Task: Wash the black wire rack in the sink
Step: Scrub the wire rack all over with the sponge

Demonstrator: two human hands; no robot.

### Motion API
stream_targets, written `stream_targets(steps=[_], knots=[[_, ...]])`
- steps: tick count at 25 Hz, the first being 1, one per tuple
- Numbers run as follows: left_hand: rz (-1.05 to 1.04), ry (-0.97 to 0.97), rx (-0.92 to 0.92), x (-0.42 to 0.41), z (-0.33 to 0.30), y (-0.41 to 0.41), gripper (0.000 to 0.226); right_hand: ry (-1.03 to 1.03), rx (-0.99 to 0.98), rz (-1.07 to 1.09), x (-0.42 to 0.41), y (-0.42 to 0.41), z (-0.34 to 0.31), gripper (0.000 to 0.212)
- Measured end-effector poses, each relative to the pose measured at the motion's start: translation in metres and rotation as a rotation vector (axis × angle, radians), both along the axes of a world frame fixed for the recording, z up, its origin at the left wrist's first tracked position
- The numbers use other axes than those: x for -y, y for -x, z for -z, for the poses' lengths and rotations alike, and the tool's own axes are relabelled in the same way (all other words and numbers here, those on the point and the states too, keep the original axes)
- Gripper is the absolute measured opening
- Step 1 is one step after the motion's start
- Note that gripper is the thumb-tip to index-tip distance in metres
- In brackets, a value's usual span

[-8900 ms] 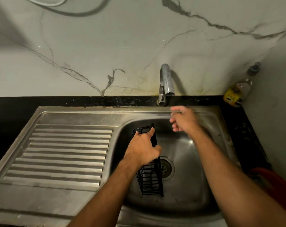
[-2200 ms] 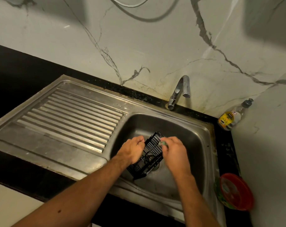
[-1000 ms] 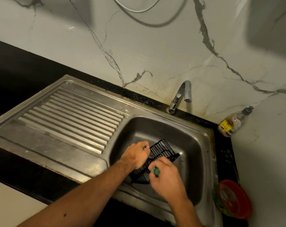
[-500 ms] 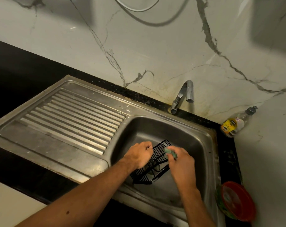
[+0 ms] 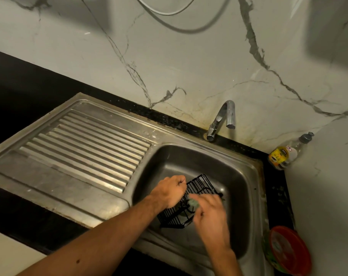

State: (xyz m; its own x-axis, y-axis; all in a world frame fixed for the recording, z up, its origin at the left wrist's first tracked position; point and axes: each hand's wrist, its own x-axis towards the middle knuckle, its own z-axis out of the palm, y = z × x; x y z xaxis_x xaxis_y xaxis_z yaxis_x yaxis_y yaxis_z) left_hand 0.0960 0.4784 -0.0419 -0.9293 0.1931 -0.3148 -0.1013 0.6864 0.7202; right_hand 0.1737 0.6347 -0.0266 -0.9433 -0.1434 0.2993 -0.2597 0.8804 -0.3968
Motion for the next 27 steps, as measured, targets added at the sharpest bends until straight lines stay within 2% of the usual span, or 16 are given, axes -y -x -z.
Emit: stream_targets(steps=[4,6,8,12,15,20,24,27], knots=[[0.004,0.009,0.005,0.001,0.002,0.003,0.026,0.127,0.075,0.213,-0.017,0.021,-0.006,0.039],[0.012,-0.003,0.01,0.001,0.001,0.004,0.027,0.173,0.062,0.126,0.0,0.017,-0.005,0.044],[0.012,-0.019,0.013,0.0,-0.001,0.004,0.027,0.133,0.074,0.016,0.014,0.002,-0.002,0.046],[0.014,-0.015,-0.008,0.0,-0.001,0.001,0.027,0.067,0.155,-0.054,0.01,-0.017,-0.007,0.04],[0.015,-0.01,-0.014,0.003,-0.001,0.001,0.028,0.028,0.136,-0.094,0.008,-0.021,-0.007,0.031],[0.051,0.01,-0.034,0.005,-0.003,-0.008,0.027,-0.03,0.149,-0.059,0.009,0.004,-0.016,0.014],[0.032,0.007,-0.043,0.006,-0.002,-0.013,0.026,0.05,0.132,0.104,-0.008,0.03,-0.019,0.02],[0.015,0.004,-0.033,0.01,-0.002,-0.011,0.025,0.027,0.176,-0.129,0.01,0.007,-0.014,0.03]])
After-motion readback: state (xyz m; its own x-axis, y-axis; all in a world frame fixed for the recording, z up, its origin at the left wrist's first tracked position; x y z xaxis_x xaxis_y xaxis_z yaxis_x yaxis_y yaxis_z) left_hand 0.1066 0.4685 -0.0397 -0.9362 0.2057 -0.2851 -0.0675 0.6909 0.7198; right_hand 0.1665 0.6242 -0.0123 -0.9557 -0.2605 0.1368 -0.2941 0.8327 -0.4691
